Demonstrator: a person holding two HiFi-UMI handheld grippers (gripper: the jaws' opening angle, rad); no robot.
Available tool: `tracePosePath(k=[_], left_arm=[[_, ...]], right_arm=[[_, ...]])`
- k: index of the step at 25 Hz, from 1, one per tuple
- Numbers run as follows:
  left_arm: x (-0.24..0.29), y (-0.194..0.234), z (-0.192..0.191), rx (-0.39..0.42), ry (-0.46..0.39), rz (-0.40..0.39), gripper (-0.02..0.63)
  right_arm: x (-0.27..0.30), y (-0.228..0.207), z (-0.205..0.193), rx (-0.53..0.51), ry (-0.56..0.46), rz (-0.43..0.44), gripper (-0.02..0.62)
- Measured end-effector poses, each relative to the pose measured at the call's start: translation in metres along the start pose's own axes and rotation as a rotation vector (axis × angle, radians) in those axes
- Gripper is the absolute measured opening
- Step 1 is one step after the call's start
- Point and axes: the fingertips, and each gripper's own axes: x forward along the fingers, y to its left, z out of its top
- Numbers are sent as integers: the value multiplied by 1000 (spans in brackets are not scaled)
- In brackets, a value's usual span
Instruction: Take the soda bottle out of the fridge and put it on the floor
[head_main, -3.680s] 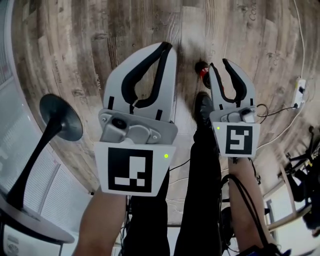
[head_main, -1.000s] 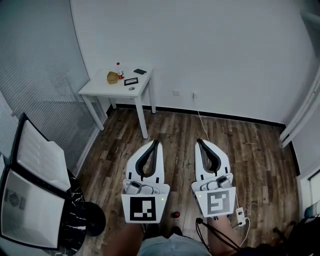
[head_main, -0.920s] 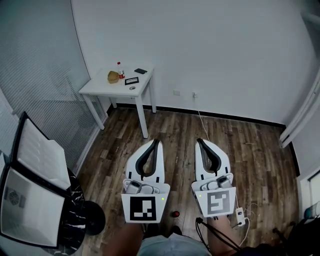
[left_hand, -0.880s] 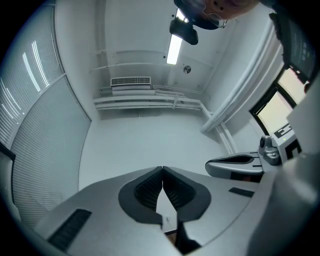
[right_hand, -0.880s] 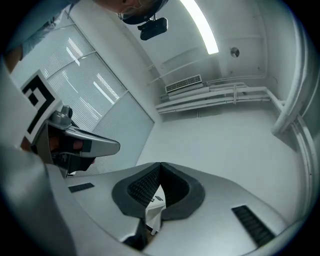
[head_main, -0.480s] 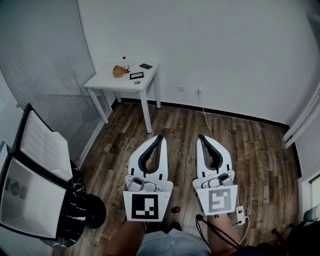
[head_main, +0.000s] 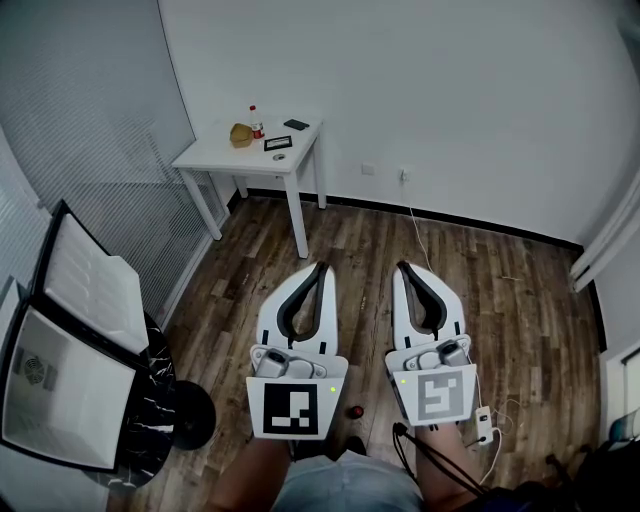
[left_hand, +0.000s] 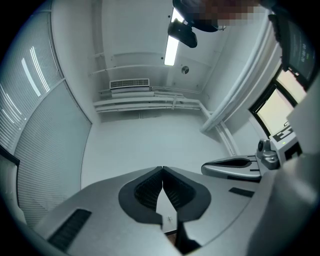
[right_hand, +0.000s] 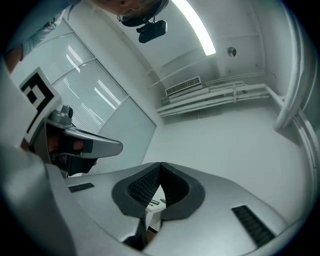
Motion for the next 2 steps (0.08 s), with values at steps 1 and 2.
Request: tracePosePath(k=[1, 2], left_arm=[[0, 0, 1, 3, -2, -1, 17], [0, 0, 1, 7, -4, -2, 17]], right_arm=[[0, 0, 1, 0, -3, 1, 11], [1, 0, 1, -1, -6, 1, 11]])
